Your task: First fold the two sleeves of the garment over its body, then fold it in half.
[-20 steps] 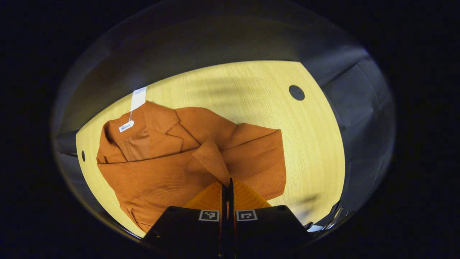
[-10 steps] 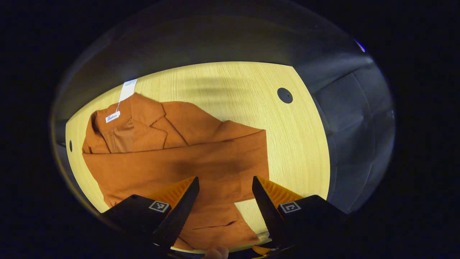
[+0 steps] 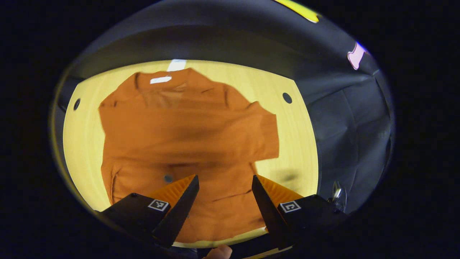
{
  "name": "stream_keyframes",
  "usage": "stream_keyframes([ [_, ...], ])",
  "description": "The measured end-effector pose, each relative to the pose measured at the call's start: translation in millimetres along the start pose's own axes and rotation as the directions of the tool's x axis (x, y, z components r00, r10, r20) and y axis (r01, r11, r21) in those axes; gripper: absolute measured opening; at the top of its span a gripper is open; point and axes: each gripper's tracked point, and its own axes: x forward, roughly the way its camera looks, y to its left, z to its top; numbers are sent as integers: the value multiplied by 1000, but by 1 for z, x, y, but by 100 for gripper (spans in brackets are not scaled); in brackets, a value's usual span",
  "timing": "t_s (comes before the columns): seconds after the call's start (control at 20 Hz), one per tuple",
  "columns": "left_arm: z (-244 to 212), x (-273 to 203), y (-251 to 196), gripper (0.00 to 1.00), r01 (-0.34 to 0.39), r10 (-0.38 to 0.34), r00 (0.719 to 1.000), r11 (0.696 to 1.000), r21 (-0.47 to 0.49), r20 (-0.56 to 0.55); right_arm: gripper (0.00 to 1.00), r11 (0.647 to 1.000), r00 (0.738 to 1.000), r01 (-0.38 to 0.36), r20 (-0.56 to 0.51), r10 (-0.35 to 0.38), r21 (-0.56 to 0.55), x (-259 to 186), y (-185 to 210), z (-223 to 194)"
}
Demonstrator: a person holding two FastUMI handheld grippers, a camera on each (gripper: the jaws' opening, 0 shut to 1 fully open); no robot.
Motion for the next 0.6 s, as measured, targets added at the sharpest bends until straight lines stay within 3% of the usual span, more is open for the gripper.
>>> stream_keyframes([
  [0.2, -80, -37, 87, 96, -3, 2, 1000, 999, -33, -9, 96, 999, 1000, -22, 8, 22, 34, 5, 0, 0],
  [0.4, -151, -57, 168, 96, -63, 60, 998, 994, -91, -34, 96, 997, 999, 35, -34, -38, -73, 12, -19, -11],
  [0.6, -188, -79, 231, 96, -95, 84, 995, 976, -196, -62, 96, 986, 995, 45, -85, -59, -159, 19, -27, -24],
])
